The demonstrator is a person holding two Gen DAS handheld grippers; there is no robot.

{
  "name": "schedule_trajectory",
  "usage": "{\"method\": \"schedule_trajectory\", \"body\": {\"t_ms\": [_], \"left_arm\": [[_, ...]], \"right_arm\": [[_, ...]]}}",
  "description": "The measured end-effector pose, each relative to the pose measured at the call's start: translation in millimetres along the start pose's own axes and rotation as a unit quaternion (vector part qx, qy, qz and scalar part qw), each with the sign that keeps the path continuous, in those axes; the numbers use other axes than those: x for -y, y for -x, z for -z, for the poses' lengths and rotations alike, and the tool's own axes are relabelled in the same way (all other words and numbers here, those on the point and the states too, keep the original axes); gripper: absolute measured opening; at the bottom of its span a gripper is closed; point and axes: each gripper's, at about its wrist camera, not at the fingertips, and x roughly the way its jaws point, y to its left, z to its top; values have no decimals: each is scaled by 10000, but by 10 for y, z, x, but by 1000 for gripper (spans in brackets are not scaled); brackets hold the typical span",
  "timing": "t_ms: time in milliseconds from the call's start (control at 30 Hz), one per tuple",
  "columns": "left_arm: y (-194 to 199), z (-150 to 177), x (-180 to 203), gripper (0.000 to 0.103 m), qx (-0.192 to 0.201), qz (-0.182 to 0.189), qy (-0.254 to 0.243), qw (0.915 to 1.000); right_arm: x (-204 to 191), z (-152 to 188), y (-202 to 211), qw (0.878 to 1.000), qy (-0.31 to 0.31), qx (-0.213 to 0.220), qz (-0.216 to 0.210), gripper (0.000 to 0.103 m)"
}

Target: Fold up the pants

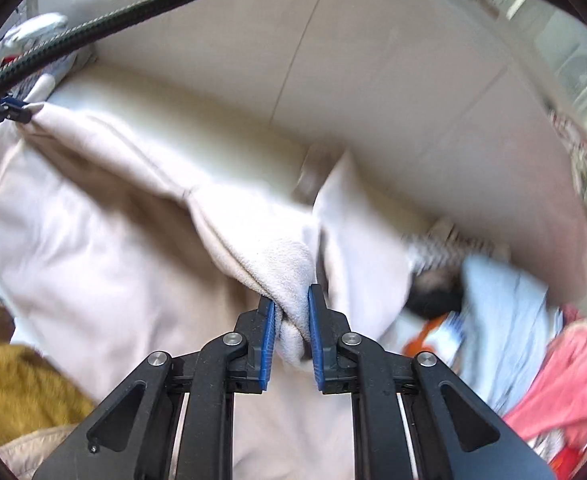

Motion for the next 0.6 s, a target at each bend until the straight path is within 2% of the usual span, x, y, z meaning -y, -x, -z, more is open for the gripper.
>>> {"method": "schedule_trajectory", "body": {"t_ms": [300, 500, 567, 600], "left_arm": [[-53, 574, 260, 9, -136, -26, 207, 9997], [-85, 722, 382, 10, -92, -65, 497, 9987], [-15, 788, 338, 12, -113, -80, 598, 9981], [46, 815, 299, 16, -121, -102, 599, 9981]], "right_arm": [[-470, 648, -344, 9970, -19, -776, -71, 16], [-542, 649, -342, 9969, -12, -750, 237, 17], [-487, 661, -250, 9977, -221, -621, 169, 21], [-442, 662, -200, 9979, -358, -537, 88, 25]]}}
